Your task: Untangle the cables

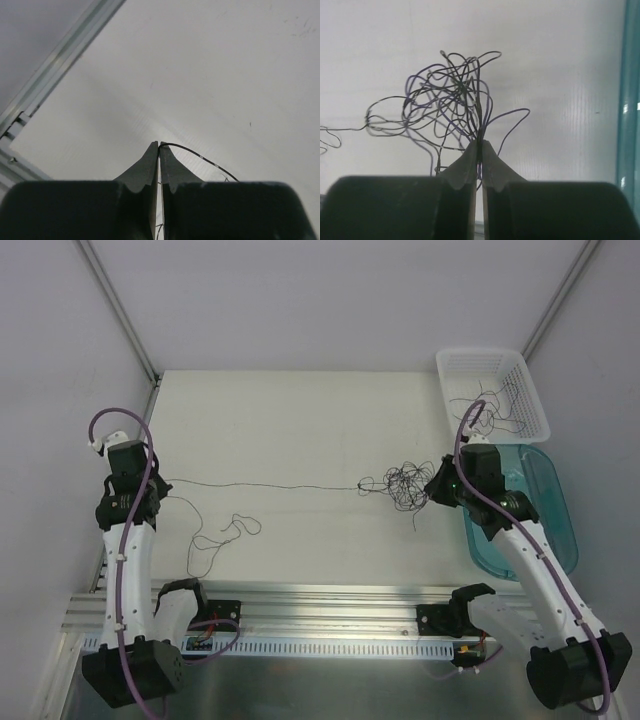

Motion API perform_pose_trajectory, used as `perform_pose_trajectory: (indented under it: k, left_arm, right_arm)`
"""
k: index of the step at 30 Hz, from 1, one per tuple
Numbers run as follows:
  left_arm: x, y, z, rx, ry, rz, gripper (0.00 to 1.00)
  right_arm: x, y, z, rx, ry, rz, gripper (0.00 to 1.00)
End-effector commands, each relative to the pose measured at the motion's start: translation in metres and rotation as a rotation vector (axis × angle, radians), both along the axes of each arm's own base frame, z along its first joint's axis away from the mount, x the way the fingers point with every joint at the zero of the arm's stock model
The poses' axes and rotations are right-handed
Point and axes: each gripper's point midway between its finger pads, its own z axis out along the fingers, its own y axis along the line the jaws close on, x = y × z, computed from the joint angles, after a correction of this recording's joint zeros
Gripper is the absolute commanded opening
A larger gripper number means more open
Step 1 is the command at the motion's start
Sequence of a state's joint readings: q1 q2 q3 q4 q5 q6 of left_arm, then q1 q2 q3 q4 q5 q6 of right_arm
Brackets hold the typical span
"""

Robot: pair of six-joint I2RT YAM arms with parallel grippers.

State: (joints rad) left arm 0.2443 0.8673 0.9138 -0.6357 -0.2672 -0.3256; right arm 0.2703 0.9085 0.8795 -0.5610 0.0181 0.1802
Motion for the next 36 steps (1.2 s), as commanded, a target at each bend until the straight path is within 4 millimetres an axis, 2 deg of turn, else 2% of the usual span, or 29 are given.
perform_pose_trajectory:
  k: [1, 2, 4, 5, 6, 8, 11, 12, 14, 15, 17, 19, 20, 22, 24, 25, 26, 28, 29, 30, 36]
  left_arm:
    - [0.015, -0.036, -0.015, -0.138, -0.067, -0.171, 0.00]
    - [0.014, -0.048, -0.029, -0.178, -0.056, -0.218, 0.00]
    - [0.018, -0.066, -0.034, -0.198, -0.087, -0.320, 0.00]
    - [0.016, -0.077, -0.045, -0.228, -0.076, -0.369, 0.00]
    - [0.015, -0.083, -0.047, -0.224, -0.081, -0.410, 0.00]
    - [0.017, -0.101, -0.050, -0.251, -0.091, -0.491, 0.00]
    - [0.018, -0.114, -0.050, -0.244, -0.098, -0.559, 0.00]
    - [0.018, -0.115, -0.050, -0.239, -0.098, -0.569, 0.00]
    - [0.017, -0.116, -0.051, -0.240, -0.095, -0.574, 0.00]
    - [0.017, -0.115, -0.051, -0.239, -0.098, -0.573, 0.00]
    - [0.017, -0.114, -0.051, -0.235, -0.098, -0.569, 0.00]
    - [0.017, -0.111, -0.051, -0.223, -0.097, -0.555, 0.00]
    - [0.017, -0.111, -0.052, -0.221, -0.093, -0.554, 0.00]
    - [0.017, -0.110, -0.052, -0.217, -0.094, -0.545, 0.00]
    - [0.017, -0.108, -0.053, -0.213, -0.088, -0.536, 0.00]
    - [0.016, -0.107, -0.055, -0.214, -0.084, -0.528, 0.00]
    - [0.017, -0.107, -0.054, -0.212, -0.086, -0.527, 0.00]
    - [0.017, -0.106, -0.054, -0.213, -0.086, -0.525, 0.00]
    - [0.017, -0.107, -0.055, -0.218, -0.083, -0.524, 0.00]
    - [0.017, -0.107, -0.055, -0.218, -0.081, -0.523, 0.00]
    - [0.017, -0.105, -0.057, -0.217, -0.072, -0.512, 0.00]
  right_arm:
    - [-0.012, 0.025, -0.034, 0.040, 0.085, 0.127, 0.08]
    - [-0.016, 0.030, -0.040, 0.033, 0.101, 0.148, 0.24]
    - [-0.023, 0.042, -0.051, -0.003, 0.134, 0.199, 0.39]
    - [-0.022, 0.041, -0.052, -0.042, 0.126, 0.197, 0.49]
    - [-0.027, 0.051, -0.052, -0.071, 0.117, 0.252, 0.52]
    - [-0.022, 0.056, -0.043, -0.121, 0.076, 0.271, 0.58]
    - [-0.025, 0.076, -0.032, -0.174, 0.030, 0.402, 0.59]
    - [-0.026, 0.089, -0.021, -0.199, -0.011, 0.485, 0.59]
    - [-0.027, 0.103, -0.020, -0.235, -0.010, 0.559, 0.59]
    - [-0.027, 0.116, -0.010, -0.242, -0.031, 0.602, 0.59]
    - [-0.030, 0.129, -0.019, -0.317, -0.001, 0.689, 0.59]
    - [-0.023, 0.139, -0.011, -0.360, -0.021, 0.734, 0.59]
    - [-0.019, 0.144, -0.020, -0.389, 0.004, 0.750, 0.59]
    - [-0.012, 0.151, -0.022, -0.415, 0.006, 0.780, 0.58]
    - [-0.011, 0.159, -0.039, -0.427, 0.057, 0.827, 0.57]
    - [-0.009, 0.163, -0.041, -0.433, 0.064, 0.849, 0.56]
    - [-0.008, 0.166, -0.057, -0.446, 0.108, 0.869, 0.54]
    - [-0.009, 0.172, -0.067, -0.440, 0.144, 0.894, 0.51]
    - [-0.013, 0.177, -0.081, -0.425, 0.186, 0.922, 0.52]
    - [-0.011, 0.180, -0.086, -0.421, 0.185, 0.920, 0.51]
    - [-0.005, 0.181, -0.135, -0.460, 0.254, 0.919, 0.51]
